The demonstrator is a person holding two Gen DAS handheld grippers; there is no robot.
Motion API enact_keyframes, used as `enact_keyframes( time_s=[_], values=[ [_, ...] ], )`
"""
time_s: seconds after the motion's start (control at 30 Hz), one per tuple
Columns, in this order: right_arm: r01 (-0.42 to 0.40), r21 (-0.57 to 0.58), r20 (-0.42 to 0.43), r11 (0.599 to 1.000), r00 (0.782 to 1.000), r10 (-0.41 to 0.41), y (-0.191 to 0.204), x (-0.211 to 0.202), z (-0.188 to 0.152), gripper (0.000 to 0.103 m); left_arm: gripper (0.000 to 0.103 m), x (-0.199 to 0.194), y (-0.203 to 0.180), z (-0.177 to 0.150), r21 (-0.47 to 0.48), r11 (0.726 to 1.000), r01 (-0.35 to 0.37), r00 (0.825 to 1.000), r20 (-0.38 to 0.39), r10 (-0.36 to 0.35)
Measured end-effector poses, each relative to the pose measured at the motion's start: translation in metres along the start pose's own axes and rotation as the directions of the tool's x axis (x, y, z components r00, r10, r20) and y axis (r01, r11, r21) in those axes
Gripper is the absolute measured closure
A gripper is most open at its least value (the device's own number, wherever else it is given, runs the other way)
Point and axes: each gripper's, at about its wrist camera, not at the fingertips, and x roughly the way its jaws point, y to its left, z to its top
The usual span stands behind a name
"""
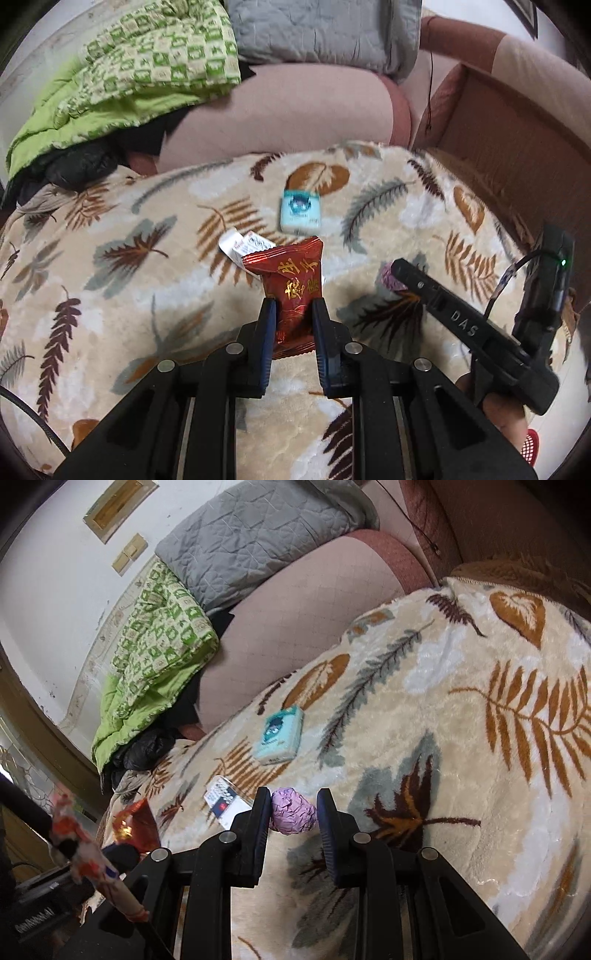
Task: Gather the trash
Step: 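Grasp the red candy packet with the left tool while the right tool grasps the pink candy, then carry the red packet in the left tool while the right tool carries the pink candy to the wastebasket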
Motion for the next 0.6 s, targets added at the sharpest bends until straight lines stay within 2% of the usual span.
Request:
enact_keyframes(
  time_s=[0.37,0.5,0.6],
  values=[
    [-0.024,-0.028,0.051,0.999,0.998,0.026,0.021,-0.022,0.0,0.075,0.085,-0.031,0.003,0.003,-0.018,1.0,-0.005,0.999,0.049,0.006],
    [-0.037,-0.042,0.087,0.998,0.995,0.04,0.032,-0.046,-0.002,0.075,0.085,-0.046,0.005,0.0,-0.036,0.999,0.014,0.998,0.063,-0.012],
    [-0.053,-0.026,0.115,0.998,0.992,0.056,0.04,-0.075,-0.01,0.075,0.085,-0.067,0.01,-0.011,-0.069,0.996,0.059,0.996,0.074,-0.054]
  ],
)
